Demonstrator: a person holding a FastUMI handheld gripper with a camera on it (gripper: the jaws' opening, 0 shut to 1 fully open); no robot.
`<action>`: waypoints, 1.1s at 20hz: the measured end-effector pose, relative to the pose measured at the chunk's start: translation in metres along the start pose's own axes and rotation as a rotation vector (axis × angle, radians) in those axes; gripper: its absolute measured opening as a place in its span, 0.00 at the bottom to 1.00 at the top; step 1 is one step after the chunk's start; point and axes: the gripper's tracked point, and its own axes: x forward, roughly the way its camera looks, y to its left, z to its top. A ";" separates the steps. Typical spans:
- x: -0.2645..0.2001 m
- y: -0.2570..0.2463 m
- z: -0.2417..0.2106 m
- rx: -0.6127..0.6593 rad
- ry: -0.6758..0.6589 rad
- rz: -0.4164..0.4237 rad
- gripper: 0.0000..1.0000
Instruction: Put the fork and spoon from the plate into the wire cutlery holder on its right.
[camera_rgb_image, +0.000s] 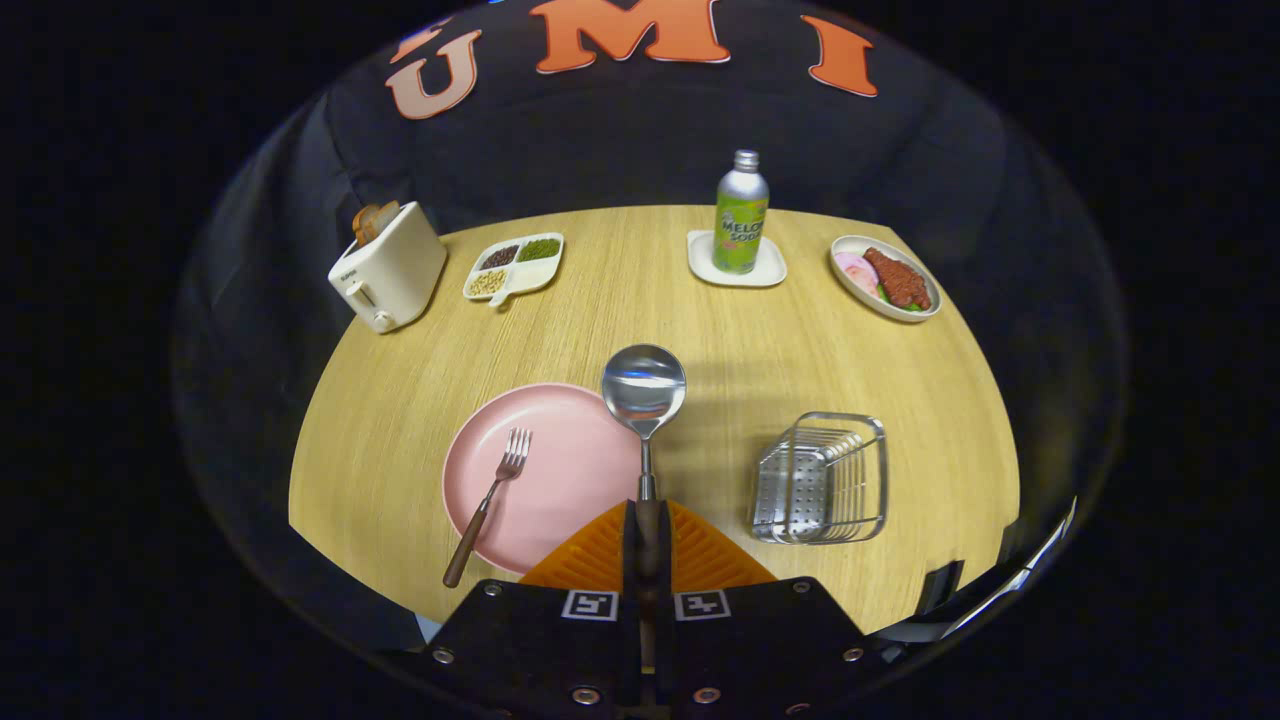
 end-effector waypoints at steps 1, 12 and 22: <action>-0.006 -0.011 0.004 0.011 -0.007 -0.014 0.06; -0.019 -0.098 -0.037 -0.007 0.209 -0.170 0.06; -0.010 -0.107 -0.038 -0.006 0.288 -0.180 0.08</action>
